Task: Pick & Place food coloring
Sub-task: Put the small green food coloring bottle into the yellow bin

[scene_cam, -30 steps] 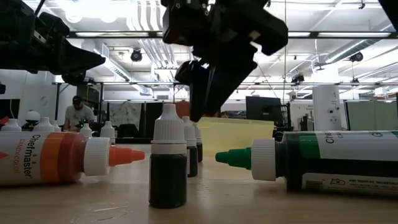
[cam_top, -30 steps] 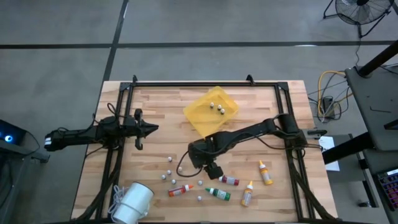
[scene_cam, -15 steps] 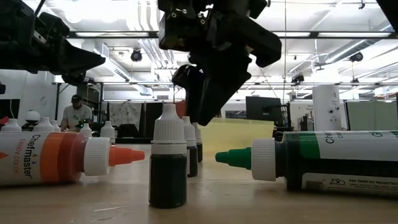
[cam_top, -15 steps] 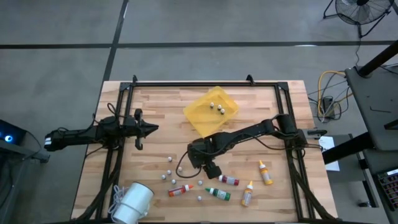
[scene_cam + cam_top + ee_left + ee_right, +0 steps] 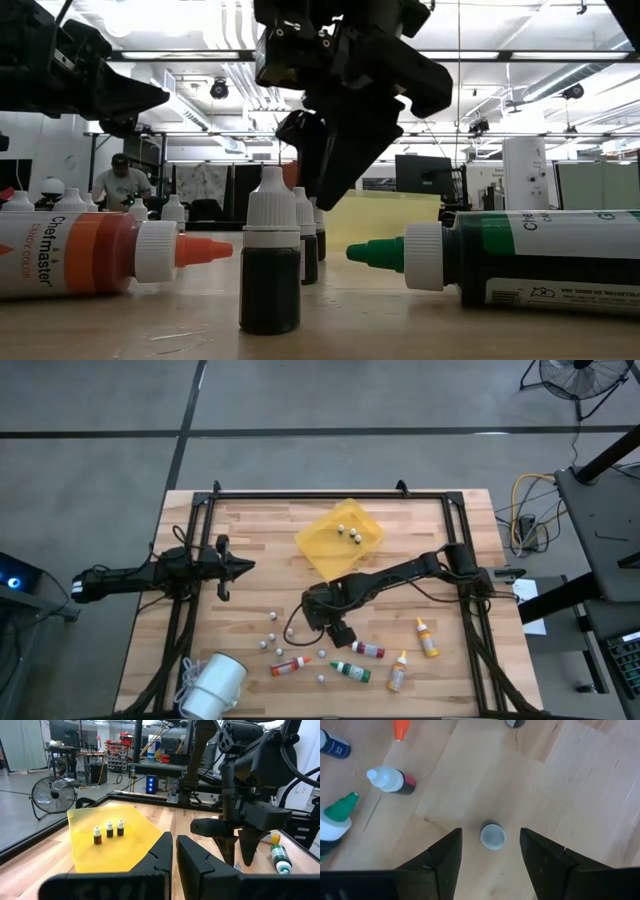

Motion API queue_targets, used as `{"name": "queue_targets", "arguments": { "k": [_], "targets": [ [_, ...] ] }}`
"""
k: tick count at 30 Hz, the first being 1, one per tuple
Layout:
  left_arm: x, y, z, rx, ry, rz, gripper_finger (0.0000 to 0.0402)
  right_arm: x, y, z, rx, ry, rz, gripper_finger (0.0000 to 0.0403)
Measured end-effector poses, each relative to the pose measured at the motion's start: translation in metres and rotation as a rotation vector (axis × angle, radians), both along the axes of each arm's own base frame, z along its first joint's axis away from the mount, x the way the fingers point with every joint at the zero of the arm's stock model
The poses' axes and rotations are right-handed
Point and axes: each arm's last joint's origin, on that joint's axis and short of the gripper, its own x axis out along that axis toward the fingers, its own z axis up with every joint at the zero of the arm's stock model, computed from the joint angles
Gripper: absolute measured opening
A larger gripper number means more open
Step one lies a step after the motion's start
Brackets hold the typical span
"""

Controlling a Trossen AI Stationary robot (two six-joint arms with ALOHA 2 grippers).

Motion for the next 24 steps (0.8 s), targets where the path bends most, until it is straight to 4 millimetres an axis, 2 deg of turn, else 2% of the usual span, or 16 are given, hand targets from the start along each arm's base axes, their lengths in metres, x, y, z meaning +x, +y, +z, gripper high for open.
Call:
{"name": "queue_targets", "arguments": {
  "k": [24],
  "targets": [
    [0.0, 0.0001, 0.0, 0.0, 0.0, 0.001, 0.0, 0.0002, 0.0004, -0.0076, 0.008, -0.03, -0.001, 0.0191]
  ]
}}
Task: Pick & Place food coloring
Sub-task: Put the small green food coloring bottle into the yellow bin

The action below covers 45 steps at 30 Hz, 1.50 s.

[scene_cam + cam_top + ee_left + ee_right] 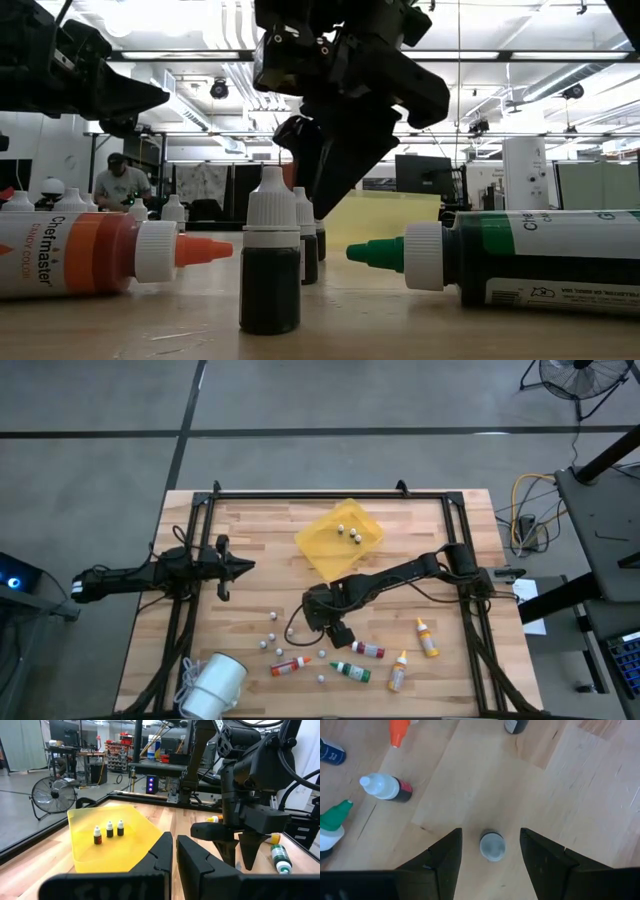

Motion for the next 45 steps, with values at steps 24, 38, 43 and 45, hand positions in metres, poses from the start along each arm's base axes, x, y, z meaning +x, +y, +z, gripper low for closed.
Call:
{"name": "queue_targets", "arguments": {
  "k": [24, 38, 43, 45],
  "targets": [
    [0.0, 0.0, 0.0, 0.0, 0.0, 0.0, 0.0, -0.001, 0.0, -0.001, -0.003, 0.006, 0.006, 0.0098],
    [0.0, 0.0, 0.0, 0.0, 0.0, -0.001, 0.0, -0.001, -0.001, 0.001, -0.002, 0.004, 0.006, 0.0049],
    [0.0, 0.0, 0.0, 0.0, 0.0, 0.0, 0.0, -0.001, -0.001, 0.016, 0.003, -0.022, 0.001, 0.0049],
    [0.0, 0.0, 0.0, 0.0, 0.0, -0.001, 0.0, -0.002, -0.002, 0.028, 0.007, -0.046, -0.001, 0.0049]
  ]
}}
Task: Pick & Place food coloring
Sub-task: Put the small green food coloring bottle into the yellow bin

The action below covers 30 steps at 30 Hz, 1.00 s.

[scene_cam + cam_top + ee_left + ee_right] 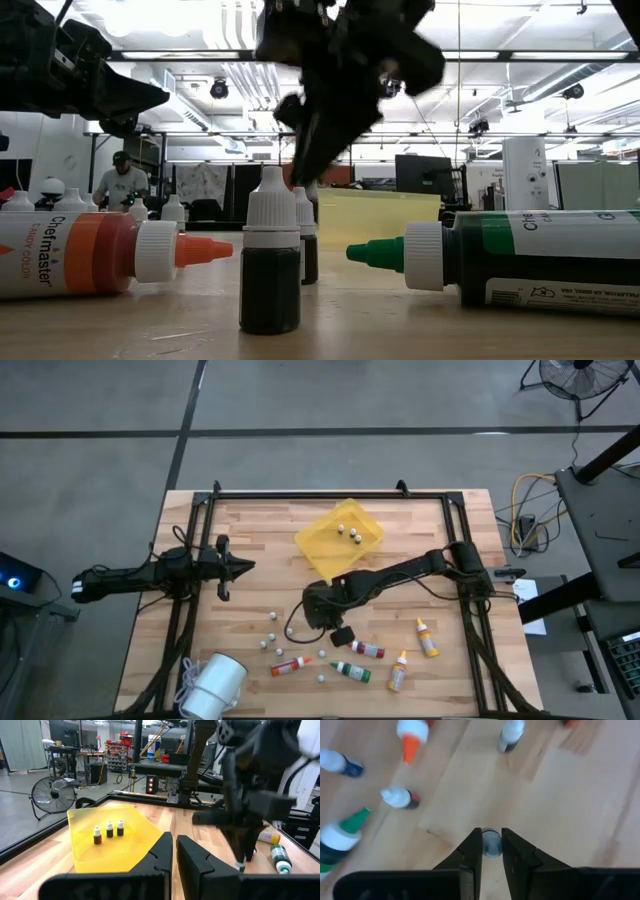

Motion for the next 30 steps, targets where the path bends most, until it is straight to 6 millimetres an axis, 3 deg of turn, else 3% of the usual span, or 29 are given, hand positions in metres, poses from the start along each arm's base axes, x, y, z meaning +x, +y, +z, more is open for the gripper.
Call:
{"name": "queue_targets", "arguments": {
  "k": [9, 16, 30],
  "targets": [
    [0.0, 0.0, 0.0, 0.0, 0.003, 0.0, 0.0, -0.009, -0.017, 0.049, -0.031, -0.058, -0.057, 0.0049],
    [0.0, 0.0, 0.0, 0.0, 0.004, 0.001, 0.0, -0.023, -0.042, 0.08, -0.044, -0.092, -0.144, 0.0049],
    [0.0, 0.0, 0.0, 0.0, 0.005, 0.0, 0.0, -0.05, -0.11, 0.114, -0.109, -0.099, -0.344, 0.0049]
  ]
}}
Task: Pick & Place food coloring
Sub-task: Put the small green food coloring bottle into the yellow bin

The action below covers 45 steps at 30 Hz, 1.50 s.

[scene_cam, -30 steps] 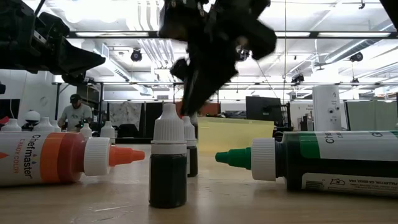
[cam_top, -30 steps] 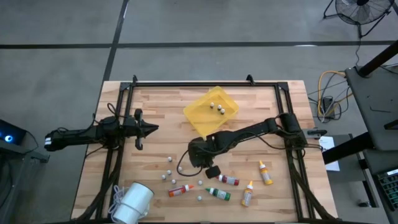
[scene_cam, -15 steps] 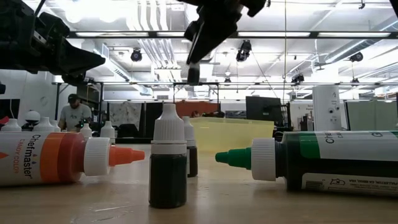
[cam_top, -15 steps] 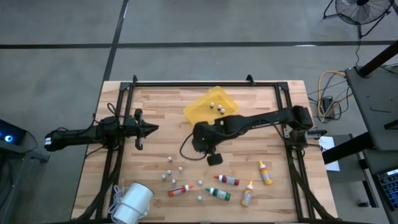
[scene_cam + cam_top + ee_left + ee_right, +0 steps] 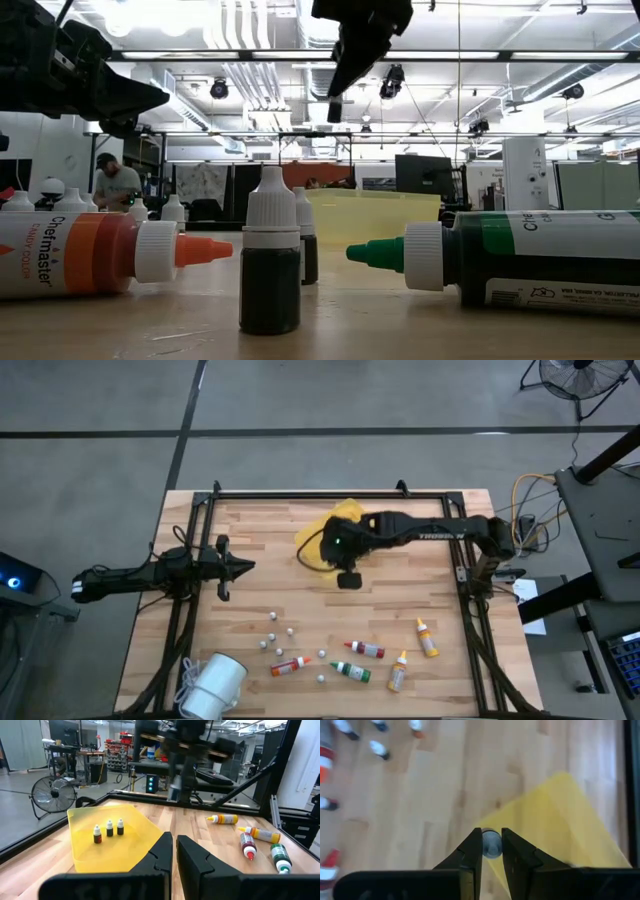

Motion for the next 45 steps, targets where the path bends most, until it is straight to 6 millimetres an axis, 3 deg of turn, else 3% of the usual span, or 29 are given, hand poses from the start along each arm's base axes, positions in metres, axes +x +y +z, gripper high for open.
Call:
{"name": "queue_targets", "arguments": {
  "k": [9, 20, 30, 45],
  "targets": [
    [0.0, 0.0, 0.0, 0.0, 0.0, 0.0, 0.0, -0.015, -0.045, 0.004, -0.045, 0.041, -0.071, 0.0049],
    [0.0, 0.0, 0.0, 0.0, 0.0, -0.001, 0.0, -0.027, -0.083, -0.02, -0.069, 0.08, -0.12, 0.0048],
    [0.0, 0.0, 0.0, 0.0, 0.0, 0.0, 0.0, -0.033, -0.098, -0.054, -0.075, 0.082, -0.144, 0.0048],
    [0.0, 0.0, 0.0, 0.0, 0.0, 0.0, 0.0, -0.042, -0.099, -0.107, -0.071, 0.062, -0.172, 0.0048]
  ]
}}
